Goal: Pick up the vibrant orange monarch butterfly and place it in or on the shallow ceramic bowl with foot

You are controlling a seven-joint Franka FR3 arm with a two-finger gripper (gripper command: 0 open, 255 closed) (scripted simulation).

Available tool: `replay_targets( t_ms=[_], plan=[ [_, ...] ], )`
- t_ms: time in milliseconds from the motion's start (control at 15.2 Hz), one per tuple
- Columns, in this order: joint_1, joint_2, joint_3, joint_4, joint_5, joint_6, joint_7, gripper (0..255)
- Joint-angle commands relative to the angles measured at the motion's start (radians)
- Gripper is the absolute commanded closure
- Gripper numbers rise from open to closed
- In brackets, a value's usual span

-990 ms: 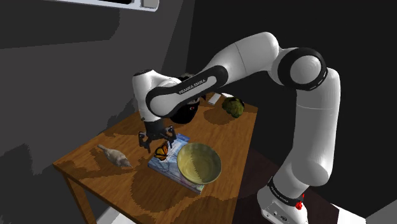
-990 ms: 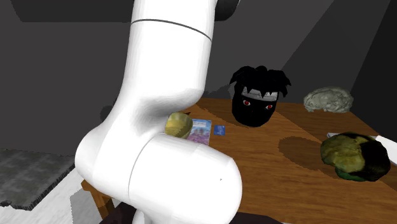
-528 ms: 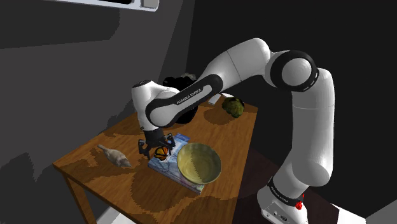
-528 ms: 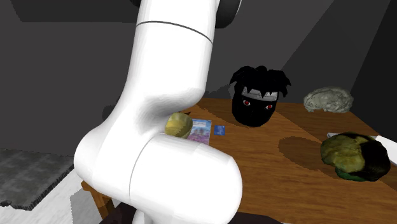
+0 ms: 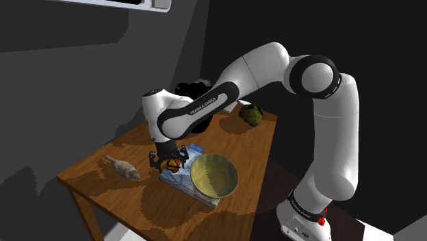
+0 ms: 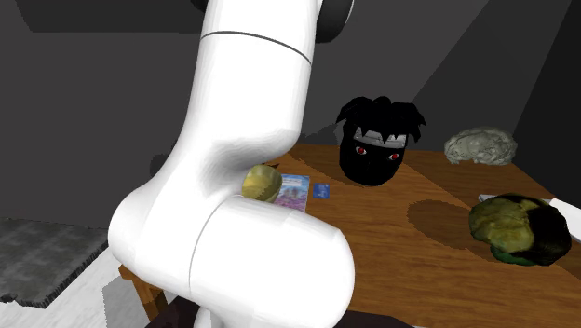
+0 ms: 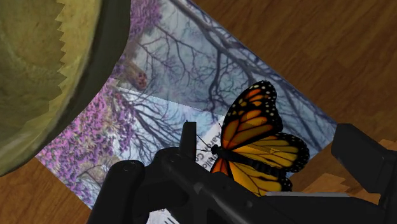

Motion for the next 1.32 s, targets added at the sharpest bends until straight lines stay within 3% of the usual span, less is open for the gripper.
replay_targets(
  t_ms=[0,594,1254],
  plan=[
    [0.0,0.0,0.0,0.0,0.0,0.0,0.0,255],
    [0.0,0.0,0.0,0.0,0.0,0.0,0.0,255],
    [-0.017,-0.082,0.023,0.03,0.041,-0.103,-0.02,255]
  ],
)
